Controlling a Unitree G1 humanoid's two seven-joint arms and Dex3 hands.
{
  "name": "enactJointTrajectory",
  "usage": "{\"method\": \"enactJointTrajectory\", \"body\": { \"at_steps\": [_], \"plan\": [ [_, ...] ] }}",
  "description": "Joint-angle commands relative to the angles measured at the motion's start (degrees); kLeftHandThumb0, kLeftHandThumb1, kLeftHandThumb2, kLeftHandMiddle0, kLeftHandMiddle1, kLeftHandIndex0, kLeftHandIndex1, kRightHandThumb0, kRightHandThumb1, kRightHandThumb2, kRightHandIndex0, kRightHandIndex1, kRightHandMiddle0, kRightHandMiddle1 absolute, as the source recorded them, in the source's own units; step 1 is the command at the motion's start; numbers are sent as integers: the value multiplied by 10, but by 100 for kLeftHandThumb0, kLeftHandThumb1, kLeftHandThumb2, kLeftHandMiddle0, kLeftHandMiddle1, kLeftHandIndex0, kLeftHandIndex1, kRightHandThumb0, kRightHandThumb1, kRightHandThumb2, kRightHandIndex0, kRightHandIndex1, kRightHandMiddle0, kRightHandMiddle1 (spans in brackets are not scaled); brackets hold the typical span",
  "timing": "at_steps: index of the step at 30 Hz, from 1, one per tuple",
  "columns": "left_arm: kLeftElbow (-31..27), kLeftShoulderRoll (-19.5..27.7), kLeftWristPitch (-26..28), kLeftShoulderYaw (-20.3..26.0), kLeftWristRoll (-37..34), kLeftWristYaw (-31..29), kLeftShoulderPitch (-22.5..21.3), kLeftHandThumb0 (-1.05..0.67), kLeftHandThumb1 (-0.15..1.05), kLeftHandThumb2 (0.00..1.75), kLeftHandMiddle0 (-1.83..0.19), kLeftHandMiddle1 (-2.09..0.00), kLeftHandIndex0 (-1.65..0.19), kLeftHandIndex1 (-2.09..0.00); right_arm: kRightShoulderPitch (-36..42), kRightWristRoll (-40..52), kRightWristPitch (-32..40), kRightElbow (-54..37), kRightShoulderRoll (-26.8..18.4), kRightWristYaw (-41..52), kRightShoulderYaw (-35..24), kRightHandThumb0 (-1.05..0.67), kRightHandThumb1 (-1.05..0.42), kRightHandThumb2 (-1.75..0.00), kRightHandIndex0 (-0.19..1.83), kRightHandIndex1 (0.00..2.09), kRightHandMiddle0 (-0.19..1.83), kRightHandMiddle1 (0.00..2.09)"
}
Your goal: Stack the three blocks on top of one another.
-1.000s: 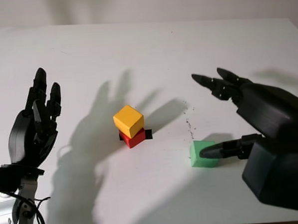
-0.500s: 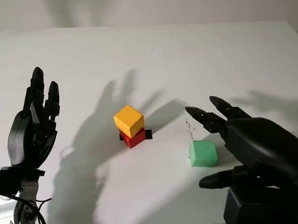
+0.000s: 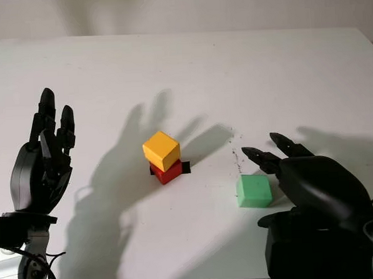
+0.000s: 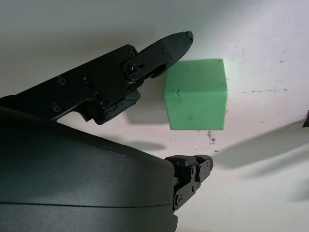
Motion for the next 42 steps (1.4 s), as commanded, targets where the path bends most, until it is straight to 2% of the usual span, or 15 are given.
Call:
{"method": "enactJointTrajectory", "body": {
  "at_steps": [1,12,16,26,27,29,31,35,42],
  "plan": [
    [-11,0,1,-2,1,2,8,-75,105,65,19,0,19,0,-10,-6,5,0,9,9,6,-43,-80,-5,1,7,31,8],
    [-17,2,9,-5,3,4,10,-74,105,62,19,0,19,0,-20,18,-2,8,42,10,2,-37,-78,-5,8,8,42,11],
    [-20,3,10,-6,4,2,12,-73,105,62,19,0,19,0,-19,29,-20,17,47,-1,-1,-38,-78,-5,12,9,51,14],
    [-10,10,3,-2,2,-15,17,-73,105,61,19,0,19,0,-29,26,-12,20,54,0,-1,-33,-81,-6,22,10,69,24],
    [-12,9,3,-3,3,-15,18,-73,105,61,19,0,19,0,-30,24,-15,21,52,-1,-1,-33,-81,-6,24,9,67,32],
    [-14,8,4,-4,2,-14,20,-73,105,61,19,0,19,0,-32,21,-16,21,48,2,-1,-32,-83,-6,27,7,55,67],
    [-15,7,4,-4,1,-14,20,-73,105,61,19,0,19,0,-33,17,-17,21,46,3,-2,-31,-83,-5,28,6,52,79],
    [-19,7,4,-4,2,-13,21,-73,105,60,19,0,19,0,-35,-3,-21,19,40,5,-4,-29,-84,-6,31,7,47,96],
    [-13,8,0,-3,-5,-21,21,-73,105,57,19,0,19,0,-41,-50,-31,21,27,11,-5,-32,-84,-5,32,6,45,98]
  ]
}}
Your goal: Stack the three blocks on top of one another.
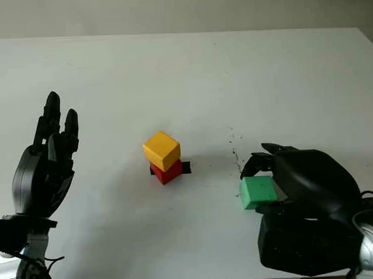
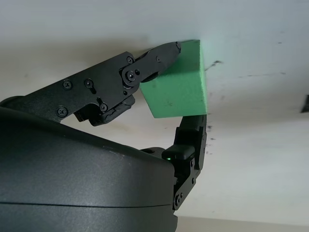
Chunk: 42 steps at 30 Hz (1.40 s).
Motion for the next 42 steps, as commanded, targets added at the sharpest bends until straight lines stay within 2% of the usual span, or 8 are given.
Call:
{"method": "enactJointTrajectory", "body": {
  "at_steps": [1,14,21,27,34,38,41,42],
  "plan": [
    [-2,2,-8,0,-2,-3,6,-74,105,57,19,0,19,0,-4,-9,-7,0,-8,3,-5,-32,-84,-5,32,6,45,97],
    [10,-5,-18,-4,-2,-4,-1,-74,105,56,19,0,19,0,-47,62,-15,5,-8,22,-47,-27,-87,-6,35,7,44,109],
    [11,-4,-6,-12,7,7,-7,-77,105,55,19,0,19,0,-193,195,-12,40,-51,68,-69,-30,-86,-5,43,8,53,101],
    [3,-8,3,-21,3,10,-3,-76,105,55,19,0,19,0,-367,223,-45,120,-96,102,7,-30,-81,-5,53,8,82,68],
    [7,-10,-4,-24,7,9,-3,-75,105,56,19,0,19,0,-512,233,-78,227,-74,112,88,-31,-75,-5,60,7,102,53],
    [5,-9,-9,-24,12,8,2,-75,105,58,19,0,19,0,-593,279,-70,309,-22,115,114,-26,-71,-4,60,7,107,51],
    [6,-8,-12,-24,13,6,4,-75,105,59,19,0,19,0,-634,294,-61,352,4,117,130,-26,-72,-5,59,6,100,62],
    [6,-8,-13,-23,13,5,5,-75,105,60,19,0,19,0,-643,296,-66,365,13,113,134,-26,-72,-5,58,5,92,77]
  ]
}}
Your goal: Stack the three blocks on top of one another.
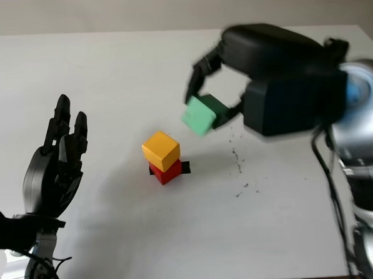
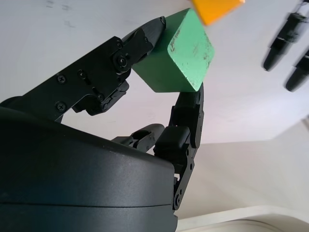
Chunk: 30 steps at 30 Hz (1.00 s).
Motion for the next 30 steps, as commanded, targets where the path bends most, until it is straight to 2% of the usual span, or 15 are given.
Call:
{"method": "enactJointTrajectory", "body": {
  "at_steps": [1,4,9,16,19,30],
  "plan": [
    [-3,2,-8,0,-1,-4,8,-75,105,60,19,0,19,0,-25,8,-5,21,18,-7,9,-26,-73,-5,57,5,87,85],
    [-7,1,-7,1,0,-2,11,-75,105,60,19,0,19,0,-34,5,-16,42,37,-18,21,-28,-77,-6,52,3,73,109],
    [-12,-1,-4,0,1,2,14,-75,105,60,19,0,19,0,-36,-16,-79,70,45,-40,40,-35,-84,-6,49,2,62,126],
    [-17,-6,-3,-3,2,9,18,-75,105,59,19,0,19,0,-40,-39,-143,92,47,-50,56,-36,-87,-6,46,2,55,135],
    [-23,-5,0,-5,5,11,22,-76,105,59,19,0,19,0,-35,-32,-130,90,52,-38,57,-34,-88,-6,44,1,49,145],
    [-45,-5,17,-12,13,28,32,-75,105,59,19,0,19,0,-46,-40,-123,74,35,11,67,-34,-90,-5,40,2,42,150]
  ]
}}
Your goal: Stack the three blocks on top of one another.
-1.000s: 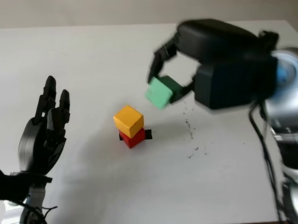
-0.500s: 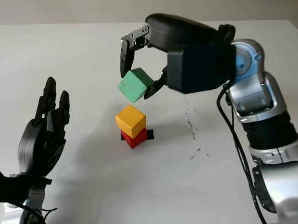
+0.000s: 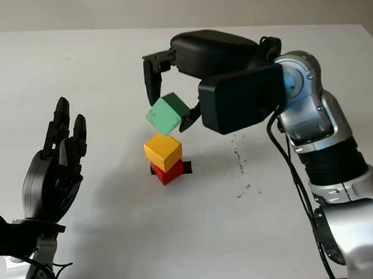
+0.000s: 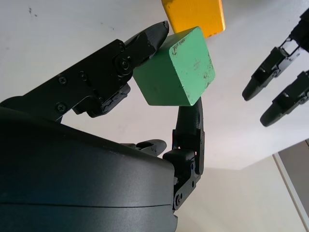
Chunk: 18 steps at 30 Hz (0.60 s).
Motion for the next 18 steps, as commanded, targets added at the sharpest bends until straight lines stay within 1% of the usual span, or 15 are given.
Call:
{"method": "enactJointTrajectory", "body": {
  "at_steps": [1,8,18],
  "plan": [
    [-14,0,5,-4,1,1,8,-76,105,59,19,0,19,0,-22,4,8,-9,-11,13,-3,-34,-90,-5,41,2,42,149],
    [-10,-2,7,-5,1,2,3,-76,105,57,19,0,19,0,-59,-7,39,-1,-6,41,4,-35,-88,-5,43,4,46,141],
    [-13,-6,8,-11,4,10,4,-77,105,57,19,0,19,0,-85,-15,20,10,0,54,24,-36,-88,-5,46,6,47,143]
  ]
}}
